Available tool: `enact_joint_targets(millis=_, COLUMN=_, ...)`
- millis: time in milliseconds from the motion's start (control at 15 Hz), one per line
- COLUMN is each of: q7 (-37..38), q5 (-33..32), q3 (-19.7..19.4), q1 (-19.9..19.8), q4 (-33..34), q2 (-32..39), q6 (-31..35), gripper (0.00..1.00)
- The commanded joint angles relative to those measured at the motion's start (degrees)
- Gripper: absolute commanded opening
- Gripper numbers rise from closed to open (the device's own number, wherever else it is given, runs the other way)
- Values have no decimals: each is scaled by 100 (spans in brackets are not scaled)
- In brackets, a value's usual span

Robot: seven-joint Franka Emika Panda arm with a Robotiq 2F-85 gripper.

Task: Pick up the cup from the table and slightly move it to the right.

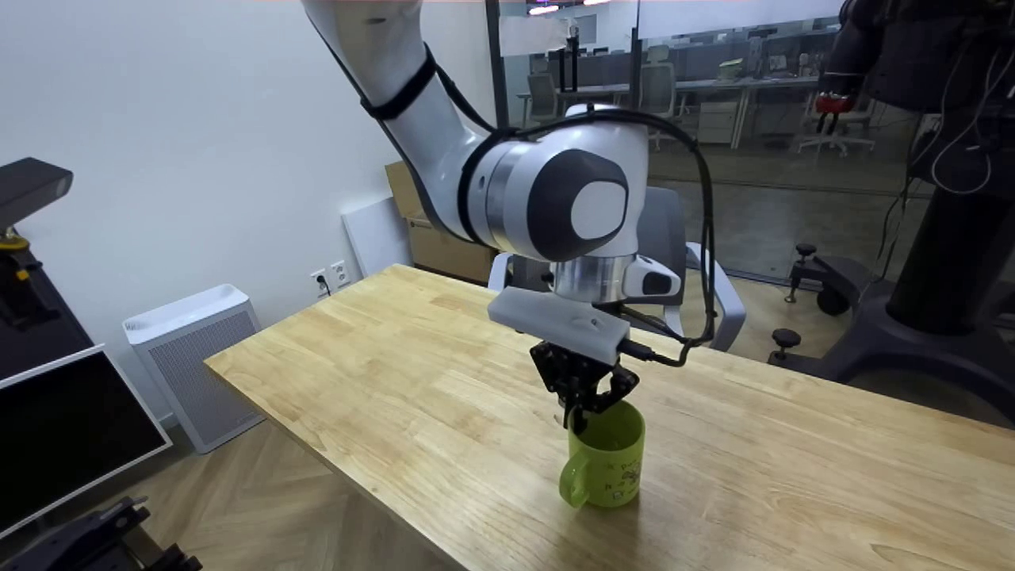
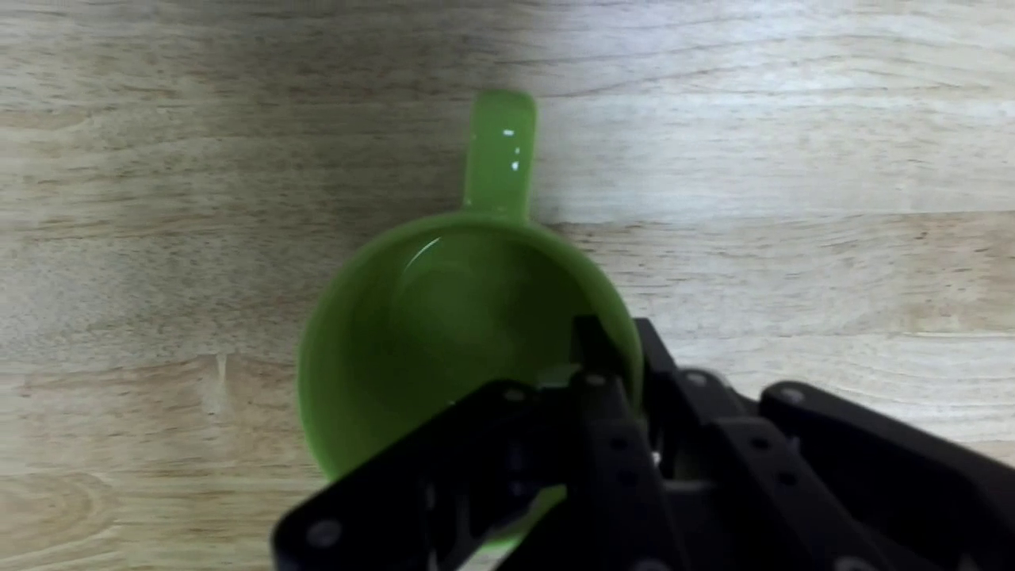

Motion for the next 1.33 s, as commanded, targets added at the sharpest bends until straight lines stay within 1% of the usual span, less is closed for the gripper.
enact_joint_targets(millis=0, q7=-60, q5=83, q3=42, q1=-66, q4=6, q2=-83, q6=-83, gripper=3)
enact_joint_targets(millis=733, q7=32, q5=35, q3=20, q1=-3, q4=-2, q2=-25, q6=-65, gripper=3)
enact_joint_targets(millis=800, q7=71, q5=-2, q3=-6, q1=29, q4=-7, q2=-28, q6=-62, gripper=35)
enact_joint_targets(millis=867, q7=60, q5=-6, q3=-2, q1=30, q4=-8, q2=-32, q6=-68, gripper=36)
enact_joint_targets(millis=1267, q7=159, q5=-79, q3=-46, q1=128, q4=65, q2=-23, q6=-239, gripper=76)
